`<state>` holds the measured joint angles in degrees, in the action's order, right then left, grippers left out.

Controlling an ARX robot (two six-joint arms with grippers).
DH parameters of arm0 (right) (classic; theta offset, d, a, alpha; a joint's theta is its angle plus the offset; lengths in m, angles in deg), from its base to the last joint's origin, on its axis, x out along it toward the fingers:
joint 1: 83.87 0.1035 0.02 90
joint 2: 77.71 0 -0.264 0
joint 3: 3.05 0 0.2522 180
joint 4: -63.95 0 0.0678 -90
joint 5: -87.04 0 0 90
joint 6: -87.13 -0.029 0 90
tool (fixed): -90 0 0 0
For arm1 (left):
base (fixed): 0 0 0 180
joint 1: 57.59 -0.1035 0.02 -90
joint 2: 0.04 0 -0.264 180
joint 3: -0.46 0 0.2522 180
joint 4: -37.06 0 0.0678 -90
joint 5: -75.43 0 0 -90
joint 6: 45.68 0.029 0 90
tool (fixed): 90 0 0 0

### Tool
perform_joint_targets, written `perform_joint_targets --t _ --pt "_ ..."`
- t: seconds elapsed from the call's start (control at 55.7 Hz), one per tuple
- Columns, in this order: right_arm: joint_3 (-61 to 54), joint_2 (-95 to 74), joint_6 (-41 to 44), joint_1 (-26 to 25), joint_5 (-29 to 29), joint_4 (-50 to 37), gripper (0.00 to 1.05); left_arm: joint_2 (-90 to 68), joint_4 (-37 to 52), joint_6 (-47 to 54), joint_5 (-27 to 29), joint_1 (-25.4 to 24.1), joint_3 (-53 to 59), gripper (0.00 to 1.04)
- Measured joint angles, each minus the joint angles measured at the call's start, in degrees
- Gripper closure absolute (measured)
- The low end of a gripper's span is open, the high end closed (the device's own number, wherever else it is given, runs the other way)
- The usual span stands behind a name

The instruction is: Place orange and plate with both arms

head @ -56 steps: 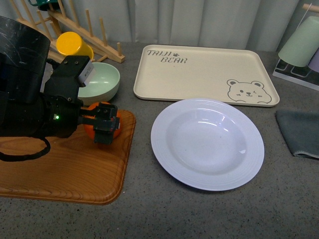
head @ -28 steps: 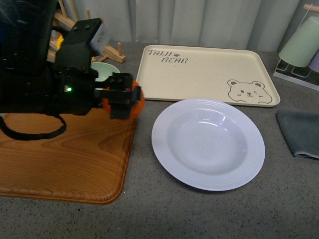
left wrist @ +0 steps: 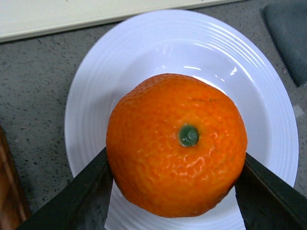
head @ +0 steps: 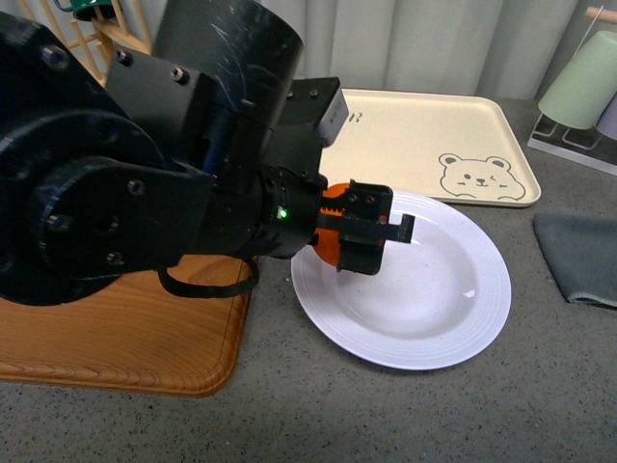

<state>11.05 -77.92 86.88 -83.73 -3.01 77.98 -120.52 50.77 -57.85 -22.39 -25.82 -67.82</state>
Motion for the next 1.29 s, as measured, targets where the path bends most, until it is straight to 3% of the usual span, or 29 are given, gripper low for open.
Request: perform_joint_targets --t 0.862,1.095,1.293 --pt "0.00 0.00 0.00 0.00 0.00 0.00 0.09 -7.08 -4.09 1.99 1.20 5.07 -6.91 0.41" --pt "0.00 0.00 0.00 0.00 0.00 0.00 0.09 -5.35 -3.78 1.97 1.31 4.98 -6.56 0.07" --pt "0.00 0.00 0.00 0.00 0.00 0.00 0.09 0.37 -2.27 1.55 2.27 4.42 -4.22 0.06"
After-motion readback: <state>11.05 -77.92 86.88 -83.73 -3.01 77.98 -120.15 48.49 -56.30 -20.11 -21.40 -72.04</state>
